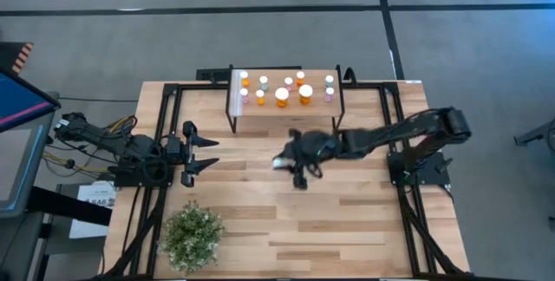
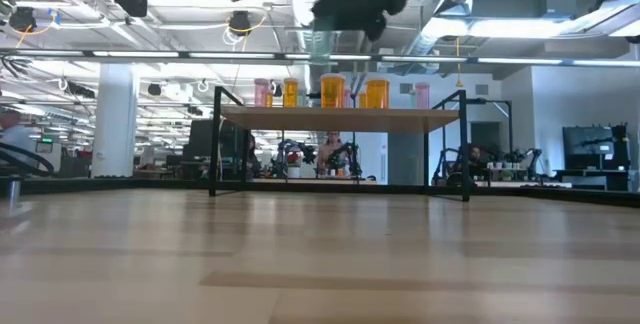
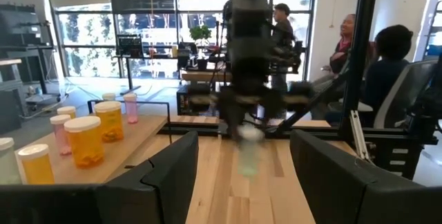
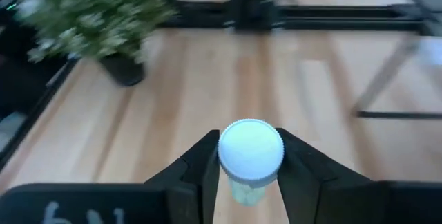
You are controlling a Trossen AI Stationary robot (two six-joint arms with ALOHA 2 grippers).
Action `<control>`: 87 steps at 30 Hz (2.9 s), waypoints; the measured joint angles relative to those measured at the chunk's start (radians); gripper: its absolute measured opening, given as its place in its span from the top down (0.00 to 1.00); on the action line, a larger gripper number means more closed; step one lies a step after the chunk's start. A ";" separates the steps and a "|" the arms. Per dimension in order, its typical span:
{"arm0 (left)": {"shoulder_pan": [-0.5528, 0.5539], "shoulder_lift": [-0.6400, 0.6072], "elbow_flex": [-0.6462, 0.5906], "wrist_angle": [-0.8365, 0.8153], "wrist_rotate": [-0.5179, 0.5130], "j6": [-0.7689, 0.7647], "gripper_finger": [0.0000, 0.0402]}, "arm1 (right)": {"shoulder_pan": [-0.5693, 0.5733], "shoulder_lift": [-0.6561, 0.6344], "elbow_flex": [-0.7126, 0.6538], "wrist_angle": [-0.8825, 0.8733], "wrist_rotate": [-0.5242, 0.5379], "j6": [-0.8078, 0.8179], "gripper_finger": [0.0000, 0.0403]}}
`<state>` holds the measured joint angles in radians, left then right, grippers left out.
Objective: Pick and place medicine bottles onto shelf by color
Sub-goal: Put the blue pill bottle on the shelf, then return to Home Position
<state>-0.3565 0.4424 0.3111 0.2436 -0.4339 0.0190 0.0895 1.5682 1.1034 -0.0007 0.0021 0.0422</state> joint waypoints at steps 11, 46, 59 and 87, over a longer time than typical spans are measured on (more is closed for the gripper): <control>0.000 0.000 0.000 0.000 -0.002 0.000 0.45 | -0.247 -0.269 -0.125 -0.125 0.001 0.002 0.65; 0.000 0.003 0.000 0.000 -0.004 -0.023 0.45 | -0.453 -0.476 -0.292 -0.142 0.002 -0.051 0.63; 0.000 0.003 0.000 0.002 -0.021 -0.023 0.45 | -0.583 -0.478 -0.339 -0.108 0.000 -0.042 0.63; 0.000 0.003 0.000 0.002 -0.026 -0.027 0.45 | -0.597 -0.377 -0.339 -0.022 -0.006 -0.023 0.45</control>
<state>-0.3566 0.4454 0.3111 0.2451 -0.4598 -0.0076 -0.5076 1.1910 0.7643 -0.0226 -0.0040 0.0192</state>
